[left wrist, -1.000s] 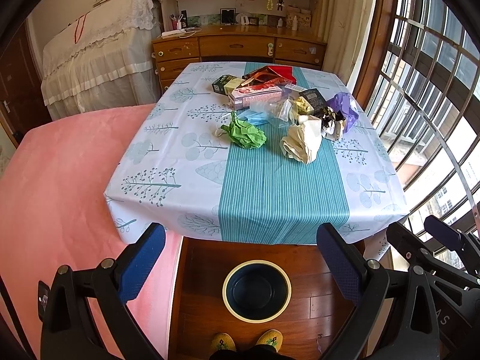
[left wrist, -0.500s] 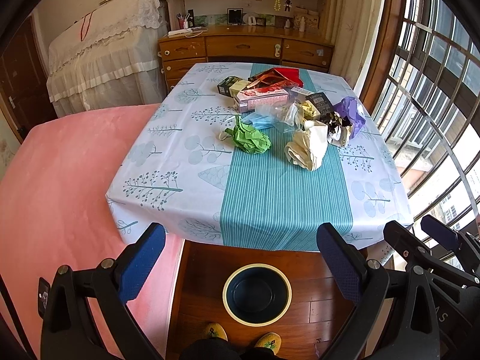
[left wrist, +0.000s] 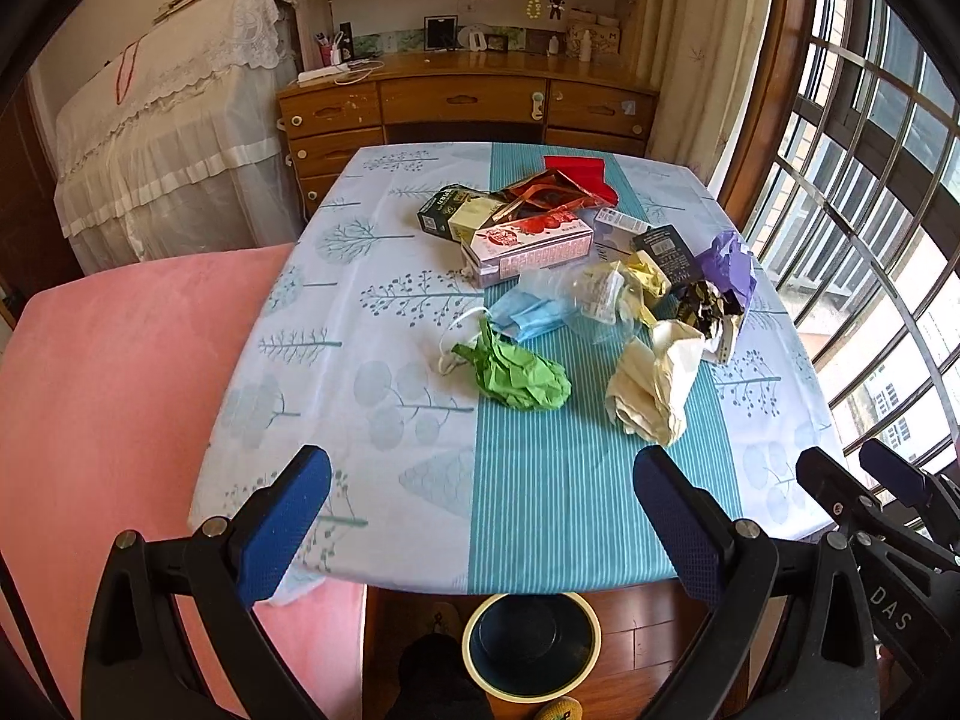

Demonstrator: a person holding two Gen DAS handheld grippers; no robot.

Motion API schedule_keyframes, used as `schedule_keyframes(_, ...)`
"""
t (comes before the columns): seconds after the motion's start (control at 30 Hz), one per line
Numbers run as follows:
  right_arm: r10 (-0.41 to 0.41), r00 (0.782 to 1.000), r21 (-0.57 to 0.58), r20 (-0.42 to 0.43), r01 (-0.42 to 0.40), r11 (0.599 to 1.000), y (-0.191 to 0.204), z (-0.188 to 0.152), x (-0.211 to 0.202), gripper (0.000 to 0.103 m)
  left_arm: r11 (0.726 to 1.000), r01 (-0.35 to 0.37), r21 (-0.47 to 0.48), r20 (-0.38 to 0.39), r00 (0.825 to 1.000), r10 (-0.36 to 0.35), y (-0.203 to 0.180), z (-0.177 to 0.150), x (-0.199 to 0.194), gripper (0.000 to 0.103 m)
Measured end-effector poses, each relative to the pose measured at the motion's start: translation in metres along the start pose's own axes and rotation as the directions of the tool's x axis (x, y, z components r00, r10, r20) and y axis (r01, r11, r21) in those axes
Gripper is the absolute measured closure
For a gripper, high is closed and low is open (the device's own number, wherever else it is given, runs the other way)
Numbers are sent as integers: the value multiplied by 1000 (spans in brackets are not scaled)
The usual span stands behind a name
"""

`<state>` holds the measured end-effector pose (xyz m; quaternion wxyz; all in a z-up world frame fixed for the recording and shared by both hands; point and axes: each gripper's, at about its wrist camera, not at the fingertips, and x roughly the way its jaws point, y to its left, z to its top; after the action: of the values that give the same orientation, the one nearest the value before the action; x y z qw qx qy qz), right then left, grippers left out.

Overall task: Collect trash
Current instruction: 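Grasp the green crumpled paper with the left tool while the right tool grasps the white tissue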

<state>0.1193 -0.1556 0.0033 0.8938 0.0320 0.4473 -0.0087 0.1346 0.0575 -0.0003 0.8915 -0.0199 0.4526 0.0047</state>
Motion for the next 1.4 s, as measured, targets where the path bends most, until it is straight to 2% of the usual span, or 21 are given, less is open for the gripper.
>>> schedule_keyframes(0.1,-31,999,45,-34,32,998,4,15,23,36,999,44,30,-54,998,-42,11,27,29,4)
schedule_keyframes(0.2,-47,995,97,-86,55,994,7,19,43,36,994,104,35,-140,985,-98,21,45,63,4)
schedule_keyframes(0.33,-50,986,171,-159,77,982,5,20,70,36,986,163,42,-242,959,-148,29,54,106,5)
schedule_keyframes(0.4,-53,981,210,-187,93,973,5,18,79,36,982,187,40,-289,943,-168,31,55,126,9)
schedule_keyframes(0.67,-37,976,340,-213,110,934,0,22,93,36,958,285,-9,-404,876,-264,31,63,176,10)
schedule_keyframes(0.77,-42,976,364,-215,120,924,-2,24,99,36,957,290,-2,-441,859,-261,25,65,190,10)
schedule_keyframes(0.87,-41,975,366,-219,121,923,-1,26,108,36,956,294,10,-481,839,-253,19,63,203,17)
schedule_keyframes(0.93,-28,972,363,-233,114,925,1,27,117,36,955,298,11,-500,828,-252,19,60,206,18)
schedule_keyframes(1.2,-11,959,326,-283,107,939,15,21,149,36,956,294,22,-529,814,-238,22,58,215,18)
schedule_keyframes(1.3,-16,952,311,-307,116,943,16,18,159,36,955,297,2,-541,803,-249,21,57,218,18)
schedule_keyframes(1.4,6,950,326,-312,102,940,14,15,164,36,954,300,5,-540,804,-250,18,58,220,18)
